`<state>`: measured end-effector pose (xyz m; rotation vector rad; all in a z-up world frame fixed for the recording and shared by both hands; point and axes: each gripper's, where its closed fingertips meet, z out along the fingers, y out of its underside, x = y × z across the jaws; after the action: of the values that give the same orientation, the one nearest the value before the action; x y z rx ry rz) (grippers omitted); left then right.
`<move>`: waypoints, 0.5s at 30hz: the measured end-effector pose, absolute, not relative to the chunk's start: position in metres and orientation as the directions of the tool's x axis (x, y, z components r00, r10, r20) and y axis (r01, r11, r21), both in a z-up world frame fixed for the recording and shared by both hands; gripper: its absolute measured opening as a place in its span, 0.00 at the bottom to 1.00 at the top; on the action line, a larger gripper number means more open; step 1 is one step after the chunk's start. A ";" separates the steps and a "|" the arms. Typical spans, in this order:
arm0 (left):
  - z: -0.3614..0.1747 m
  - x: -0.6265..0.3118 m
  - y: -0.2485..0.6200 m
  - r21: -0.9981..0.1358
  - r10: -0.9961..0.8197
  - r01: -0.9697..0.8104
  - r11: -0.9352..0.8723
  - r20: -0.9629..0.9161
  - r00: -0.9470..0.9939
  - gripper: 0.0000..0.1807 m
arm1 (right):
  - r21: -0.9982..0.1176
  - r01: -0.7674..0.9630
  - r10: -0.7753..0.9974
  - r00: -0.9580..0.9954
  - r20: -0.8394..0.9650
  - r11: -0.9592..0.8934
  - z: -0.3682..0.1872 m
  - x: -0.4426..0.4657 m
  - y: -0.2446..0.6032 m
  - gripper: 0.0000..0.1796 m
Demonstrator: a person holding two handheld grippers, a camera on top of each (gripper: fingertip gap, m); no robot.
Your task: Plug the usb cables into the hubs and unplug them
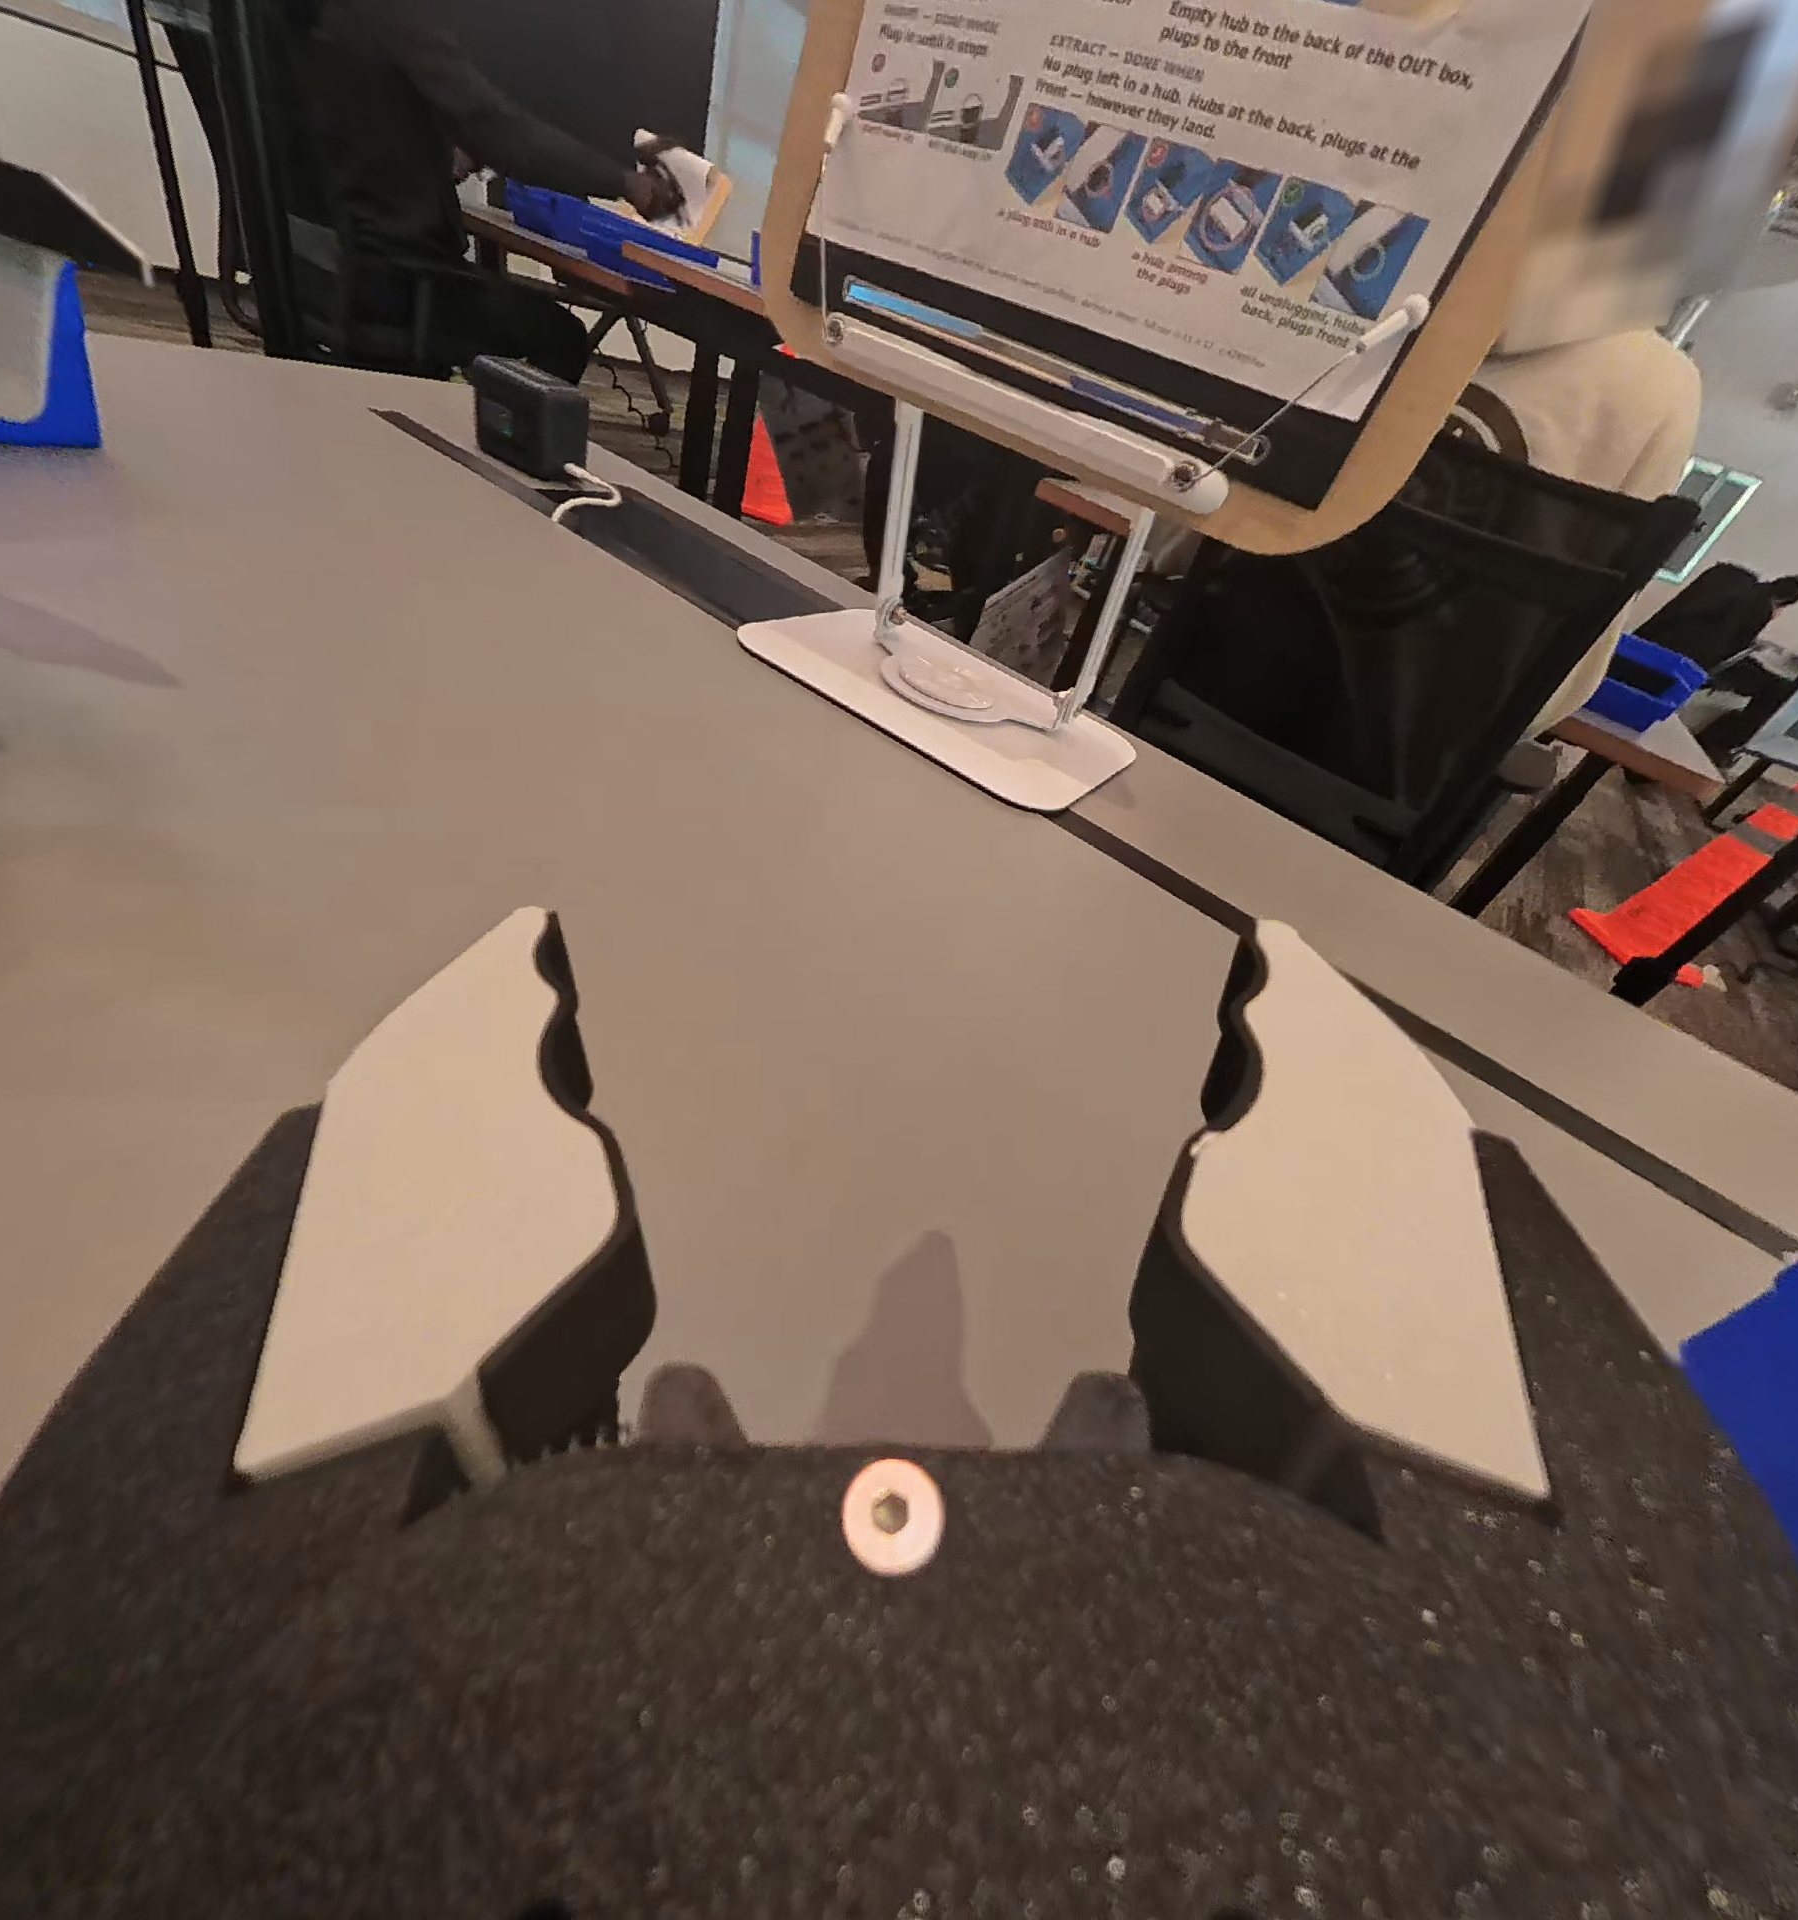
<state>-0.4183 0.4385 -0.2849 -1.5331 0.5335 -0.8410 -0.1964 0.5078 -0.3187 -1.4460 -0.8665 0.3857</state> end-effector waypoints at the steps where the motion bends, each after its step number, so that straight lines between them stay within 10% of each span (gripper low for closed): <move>1: -0.287 -0.418 0.439 -0.980 -0.751 0.130 -0.150 0.199 0.630 0.31 | -0.953 0.269 0.695 0.657 0.290 0.143 -0.317 -0.196 0.506 0.64; 15: -0.302 -0.413 0.444 -0.980 -0.736 0.061 -0.187 0.181 0.653 0.35 | -0.949 0.309 0.724 0.640 0.257 0.064 -0.323 -0.201 0.495 0.58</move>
<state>-0.4128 0.4436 -0.3021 -1.6122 0.5670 -0.7874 -0.2014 0.4947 -0.3227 -1.5268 -0.8962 0.3872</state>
